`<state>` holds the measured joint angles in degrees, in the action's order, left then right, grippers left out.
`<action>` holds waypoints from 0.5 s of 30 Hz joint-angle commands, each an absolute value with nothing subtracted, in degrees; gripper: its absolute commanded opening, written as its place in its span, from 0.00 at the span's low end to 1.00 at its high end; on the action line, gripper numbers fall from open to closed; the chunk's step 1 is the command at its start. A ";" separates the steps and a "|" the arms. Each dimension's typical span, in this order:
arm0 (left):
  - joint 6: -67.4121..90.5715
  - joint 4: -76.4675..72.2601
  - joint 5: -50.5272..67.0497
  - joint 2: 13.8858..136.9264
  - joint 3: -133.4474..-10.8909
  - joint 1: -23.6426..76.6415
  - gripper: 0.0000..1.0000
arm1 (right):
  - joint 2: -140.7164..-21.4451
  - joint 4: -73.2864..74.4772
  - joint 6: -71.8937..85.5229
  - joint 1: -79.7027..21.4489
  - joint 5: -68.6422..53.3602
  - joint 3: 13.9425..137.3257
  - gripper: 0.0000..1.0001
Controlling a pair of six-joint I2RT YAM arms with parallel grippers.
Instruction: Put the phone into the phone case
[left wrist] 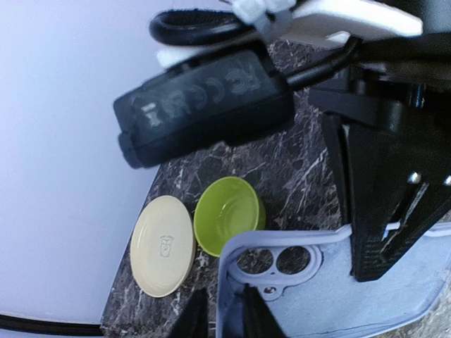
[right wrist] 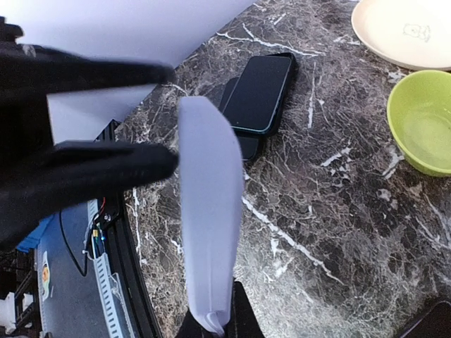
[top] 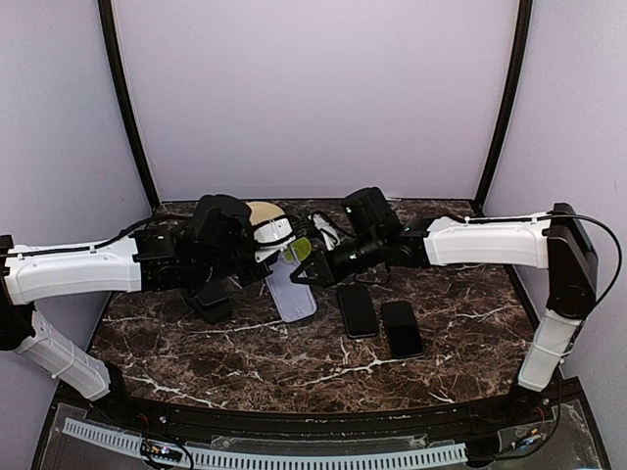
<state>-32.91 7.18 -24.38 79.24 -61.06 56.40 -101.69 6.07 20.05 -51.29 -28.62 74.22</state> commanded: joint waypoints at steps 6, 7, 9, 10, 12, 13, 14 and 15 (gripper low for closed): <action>-3.58 18.92 -12.74 77.04 -63.66 39.06 0.90 | -97.92 10.06 19.80 -48.74 -24.32 70.54 0.00; 1.39 19.04 -10.50 76.94 -62.85 34.07 0.91 | -97.81 10.26 19.92 -48.62 -24.21 69.67 0.00; 8.24 18.41 -5.98 76.91 -59.99 26.55 0.88 | -97.74 10.72 19.96 -48.60 -24.14 68.76 0.00; 13.02 17.21 -4.31 76.95 -57.82 24.17 0.86 | -97.80 10.94 19.88 -48.60 -24.09 68.40 0.00; 20.62 13.57 4.91 76.75 -53.38 13.19 0.76 | -97.82 11.34 19.75 -48.61 -23.97 67.98 0.00; 23.32 9.90 7.55 76.74 -51.74 10.38 0.68 | -97.81 11.62 19.71 -48.60 -23.77 67.82 0.00; 28.18 7.98 12.13 76.97 -48.18 5.76 0.66 | -97.82 11.79 19.56 -48.63 -23.46 67.78 0.00; 30.52 4.17 13.84 77.29 -46.50 3.71 0.60 | -97.82 11.95 19.41 -48.64 -23.26 67.75 0.00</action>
